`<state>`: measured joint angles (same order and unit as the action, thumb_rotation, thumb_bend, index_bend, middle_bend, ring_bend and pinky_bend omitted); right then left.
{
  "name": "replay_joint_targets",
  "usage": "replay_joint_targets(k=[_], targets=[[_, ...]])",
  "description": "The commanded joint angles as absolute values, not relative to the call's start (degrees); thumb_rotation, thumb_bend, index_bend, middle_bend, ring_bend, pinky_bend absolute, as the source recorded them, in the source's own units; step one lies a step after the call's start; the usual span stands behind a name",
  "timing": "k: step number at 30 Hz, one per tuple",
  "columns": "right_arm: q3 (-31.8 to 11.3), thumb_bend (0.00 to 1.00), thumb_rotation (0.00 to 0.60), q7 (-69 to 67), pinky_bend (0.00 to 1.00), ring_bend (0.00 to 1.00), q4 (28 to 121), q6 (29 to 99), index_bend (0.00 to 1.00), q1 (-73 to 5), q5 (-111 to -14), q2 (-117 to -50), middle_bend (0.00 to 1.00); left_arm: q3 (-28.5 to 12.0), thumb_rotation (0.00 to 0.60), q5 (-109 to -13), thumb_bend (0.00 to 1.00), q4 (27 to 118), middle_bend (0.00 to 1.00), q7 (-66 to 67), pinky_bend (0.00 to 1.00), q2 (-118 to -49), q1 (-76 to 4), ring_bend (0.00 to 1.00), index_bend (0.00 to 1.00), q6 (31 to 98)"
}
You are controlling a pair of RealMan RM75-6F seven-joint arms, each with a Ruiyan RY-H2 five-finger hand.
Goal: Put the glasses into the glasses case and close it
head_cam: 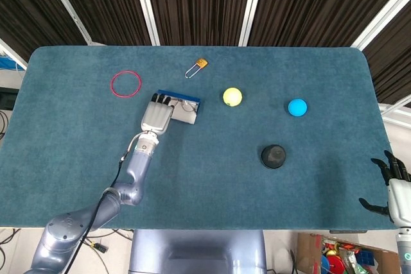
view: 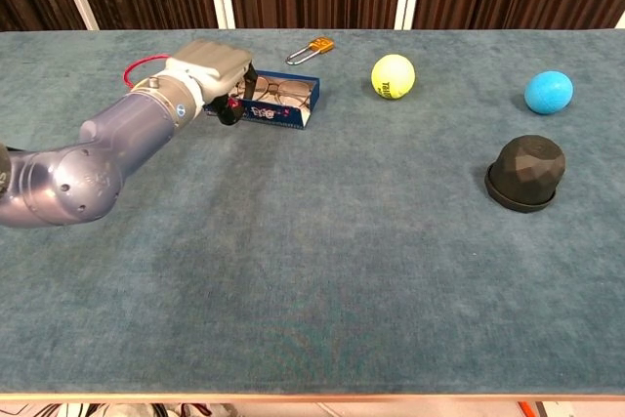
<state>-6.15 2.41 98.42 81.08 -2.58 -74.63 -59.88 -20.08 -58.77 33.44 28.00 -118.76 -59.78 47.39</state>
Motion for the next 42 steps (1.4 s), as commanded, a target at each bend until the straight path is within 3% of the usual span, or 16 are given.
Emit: replay_joint_targets(k=[1,10,18,25,42], targets=[[-6.2,0.07,0.600,2.4,0.24,0.08,98.5,81.1,0.20,-2.6,-74.6,-59.8,0.00,-20.0,0.600,-57.2,0.46,40.5,0.22,31.1,0.13,-115.9,-56.2,0.10,0.60,50.6],[-6.1,0.07,0.600,2.5,0.24,0.08,98.5,81.2,0.20,-2.6,-74.9,-60.0,0.00,-19.5,0.600,-52.0,0.46,61.1,0.21,41.8,0.13,-107.5,-49.9,0.10,0.60,57.5],[-6.0,0.07,0.600,2.7,0.24,0.08,98.5,81.2,0.20,-2.6,-74.8,-60.0,0.00,-20.1,0.600,-48.8,0.46,68.7,0.21,46.8,0.12,-104.5,-50.2,0.08,0.60,59.2],[-6.0,0.07,0.600,3.0,0.24,0.08,98.7,80.9,0.20,-2.7,-74.5,-60.0,0.00,-22.5,0.600,-44.0,0.45,65.0,0.20,49.8,0.11,-105.8,-55.4,0.08,0.61,55.2],[-6.0,0.07,0.600,3.1,0.24,0.08,98.7,80.4,0.21,-2.7,-74.0,-59.9,0.00,-22.8,0.600,-45.1,0.46,49.7,0.20,45.8,0.10,-111.8,-62.4,0.08,0.61,50.3]])
